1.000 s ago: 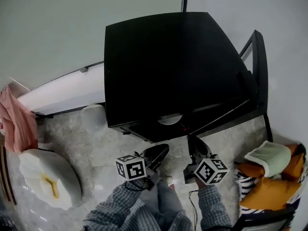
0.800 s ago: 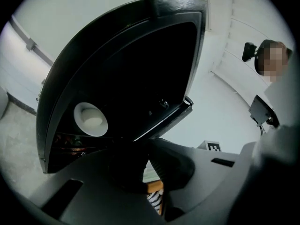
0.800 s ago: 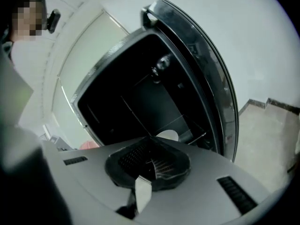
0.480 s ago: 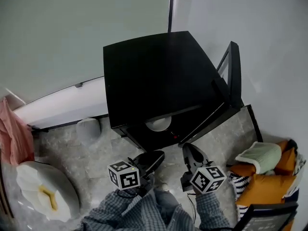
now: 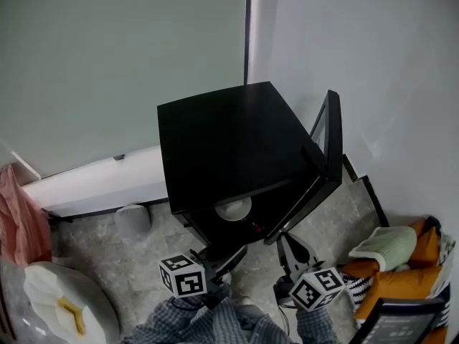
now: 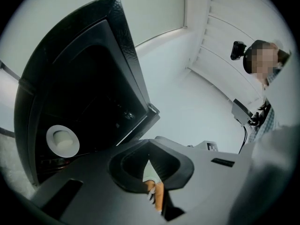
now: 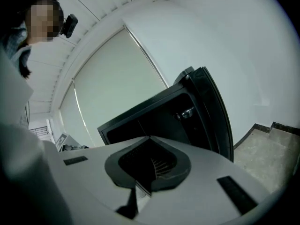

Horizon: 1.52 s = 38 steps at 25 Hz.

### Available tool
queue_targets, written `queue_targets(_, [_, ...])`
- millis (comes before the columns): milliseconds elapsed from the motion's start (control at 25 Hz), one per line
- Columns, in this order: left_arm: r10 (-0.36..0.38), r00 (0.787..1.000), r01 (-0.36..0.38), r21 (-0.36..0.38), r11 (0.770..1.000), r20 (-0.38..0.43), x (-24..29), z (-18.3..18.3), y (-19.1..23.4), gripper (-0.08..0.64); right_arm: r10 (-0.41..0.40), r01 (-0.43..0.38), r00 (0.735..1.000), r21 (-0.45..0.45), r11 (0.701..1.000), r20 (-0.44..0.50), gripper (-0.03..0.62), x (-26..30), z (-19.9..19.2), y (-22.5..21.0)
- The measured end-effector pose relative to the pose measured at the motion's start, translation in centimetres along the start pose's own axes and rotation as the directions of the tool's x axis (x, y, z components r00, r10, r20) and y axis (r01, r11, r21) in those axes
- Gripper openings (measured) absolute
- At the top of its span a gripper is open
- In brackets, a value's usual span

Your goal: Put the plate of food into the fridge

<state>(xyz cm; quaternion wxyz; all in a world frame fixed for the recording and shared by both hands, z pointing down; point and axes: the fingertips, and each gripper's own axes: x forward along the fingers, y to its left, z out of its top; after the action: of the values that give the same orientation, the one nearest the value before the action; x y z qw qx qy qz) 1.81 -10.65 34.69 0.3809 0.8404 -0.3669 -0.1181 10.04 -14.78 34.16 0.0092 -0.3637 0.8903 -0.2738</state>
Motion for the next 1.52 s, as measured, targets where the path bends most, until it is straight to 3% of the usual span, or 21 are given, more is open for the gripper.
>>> queue_targets(320, [-0.019, 1.0, 0.019, 0.017, 1.0, 0.009, 0.4, 2.1, -1.3, 0.006, 0.027, -0.028, 0.998, 0.023, 0.999, 0.06, 0.008, -0.5, 2.9, 1.0])
queue_targets(520, [-0.048, 0.999, 0.048, 0.022, 0.999, 0.012, 0.9, 2.5, -1.6, 0.006, 0.041, -0.039, 0.998, -0.034, 0.999, 0.051, 0.008, 0.0, 3.4, 1.7])
queue_targets(920, [-0.064, 0.997, 0.066, 0.072, 0.995, -0.031, 1.1, 2.7, -2.2, 0.006, 0.037, -0.035, 0.998, -0.03, 0.999, 0.052, 0.008, -0.1, 3.2, 2.1])
queue_targets(1520, [-0.084, 0.996, 0.087, 0.071, 0.994, -0.043, 0.8, 2.5, -2.3, 0.006, 0.046, -0.046, 0.998, -0.019, 0.999, 0.039, 0.006, -0.1, 2.2, 2.7])
